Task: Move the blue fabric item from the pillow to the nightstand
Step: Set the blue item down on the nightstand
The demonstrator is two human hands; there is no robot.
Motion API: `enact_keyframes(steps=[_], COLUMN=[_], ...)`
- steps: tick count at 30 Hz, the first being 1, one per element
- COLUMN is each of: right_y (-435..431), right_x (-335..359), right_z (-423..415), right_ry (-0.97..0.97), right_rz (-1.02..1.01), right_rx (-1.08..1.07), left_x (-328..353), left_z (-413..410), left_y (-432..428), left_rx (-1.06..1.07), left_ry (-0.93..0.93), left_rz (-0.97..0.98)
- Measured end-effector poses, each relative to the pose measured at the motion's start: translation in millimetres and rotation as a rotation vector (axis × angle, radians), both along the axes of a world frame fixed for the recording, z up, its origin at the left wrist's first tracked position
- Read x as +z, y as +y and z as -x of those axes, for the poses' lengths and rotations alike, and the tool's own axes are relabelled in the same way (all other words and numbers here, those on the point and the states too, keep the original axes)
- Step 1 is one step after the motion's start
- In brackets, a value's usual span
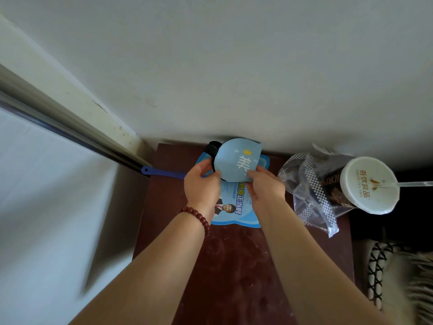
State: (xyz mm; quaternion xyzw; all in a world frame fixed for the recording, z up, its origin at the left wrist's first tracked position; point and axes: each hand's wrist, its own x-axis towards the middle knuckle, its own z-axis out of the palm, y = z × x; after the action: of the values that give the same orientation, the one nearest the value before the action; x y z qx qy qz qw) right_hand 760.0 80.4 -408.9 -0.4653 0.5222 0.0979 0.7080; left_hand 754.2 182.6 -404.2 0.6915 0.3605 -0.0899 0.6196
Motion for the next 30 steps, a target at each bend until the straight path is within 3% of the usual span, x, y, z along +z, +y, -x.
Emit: enact_keyframes(steps=[14,19,24,30], right_y=[-0.3,-0.6,11.5,22.1], right_x=[-8.5,-2.3,-4.1,-19.4], right_z=[3.7,4.9,2.6,-2.6], right_ry=[0.046,-0.046,-0.194,-0.123], right_rz=[0.141,0.237,0.141,0.029], right_rx=[0.041,0.041,0.229,0.241], left_x=[2.6,13.1,14.6,8.1], left_z=[-2.3,-4.0,-3.8,-4.3], left_y=[0.6,0.5,-6.9,-10.8], left_rx=[-0.001,0.035,0.036,-0.053], left_ry=[-0.017,-0.062,-0.121,-0.007], left_rz=[-0.044,-0.031,0.026,0.118])
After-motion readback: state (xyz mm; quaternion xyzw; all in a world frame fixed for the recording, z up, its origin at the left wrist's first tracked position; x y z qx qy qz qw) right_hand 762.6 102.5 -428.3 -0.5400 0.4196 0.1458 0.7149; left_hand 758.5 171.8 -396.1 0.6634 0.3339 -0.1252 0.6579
